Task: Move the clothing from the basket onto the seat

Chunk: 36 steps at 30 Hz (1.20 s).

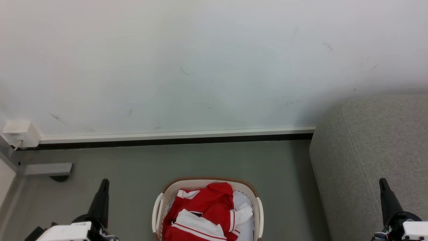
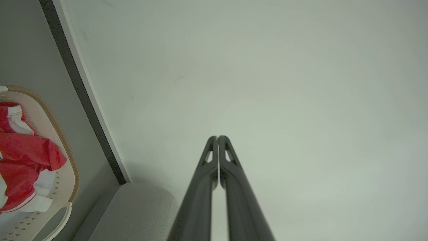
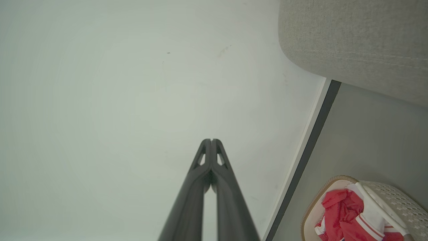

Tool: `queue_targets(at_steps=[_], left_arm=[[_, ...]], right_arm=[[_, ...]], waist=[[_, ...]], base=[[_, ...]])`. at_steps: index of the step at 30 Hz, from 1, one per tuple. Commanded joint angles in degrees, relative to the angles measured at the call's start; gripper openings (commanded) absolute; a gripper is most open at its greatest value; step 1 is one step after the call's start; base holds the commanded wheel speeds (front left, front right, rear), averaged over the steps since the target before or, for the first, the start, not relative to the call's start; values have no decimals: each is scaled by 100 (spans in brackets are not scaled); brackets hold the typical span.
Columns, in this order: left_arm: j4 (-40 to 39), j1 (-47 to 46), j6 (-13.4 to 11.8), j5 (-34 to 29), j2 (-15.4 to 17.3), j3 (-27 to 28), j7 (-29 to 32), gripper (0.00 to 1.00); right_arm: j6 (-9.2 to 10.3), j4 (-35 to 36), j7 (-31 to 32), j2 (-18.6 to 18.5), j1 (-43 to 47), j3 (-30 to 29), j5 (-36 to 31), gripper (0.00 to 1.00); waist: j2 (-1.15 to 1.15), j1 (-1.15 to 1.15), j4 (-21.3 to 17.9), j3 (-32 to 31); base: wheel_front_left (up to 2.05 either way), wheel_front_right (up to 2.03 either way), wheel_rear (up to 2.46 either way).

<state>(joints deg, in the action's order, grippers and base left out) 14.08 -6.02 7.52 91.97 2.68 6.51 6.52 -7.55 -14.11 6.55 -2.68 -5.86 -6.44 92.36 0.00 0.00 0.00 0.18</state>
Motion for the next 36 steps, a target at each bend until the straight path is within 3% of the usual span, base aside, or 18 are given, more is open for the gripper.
queue_targets(at_steps=[1, 18, 19, 28, 36], left_arm=[[-21, -46, -6, 84, 42, 6, 20, 0], [-21, -46, -6, 84, 42, 6, 20, 0], [16, 6, 1, -3, -3, -1, -4, 100], [67, 82, 1, -161, -14, -91, -246, 100], [81, 117, 0, -642, -8, -118, -460, 100]], right_arm=[[13, 24, 13, -42, -79, -20, 12, 0], [13, 24, 13, -42, -79, -20, 12, 0], [-1, -16, -2, 3, 7, 1, -1, 100], [0, -30, -246, 15, 69, 115, -313, 100], [1, 148, -462, 8, 107, 219, -1199, 100]], waist=[[0, 0, 0, 0], [0, 0, 0, 0], [0, 0, 0, 0], [0, 0, 12, 6], [0, 0, 24, 14]], base=[[0, 0, 0], [0, 0, 0], [0, 0, 0], [0, 0, 0], [0, 0, 0]])
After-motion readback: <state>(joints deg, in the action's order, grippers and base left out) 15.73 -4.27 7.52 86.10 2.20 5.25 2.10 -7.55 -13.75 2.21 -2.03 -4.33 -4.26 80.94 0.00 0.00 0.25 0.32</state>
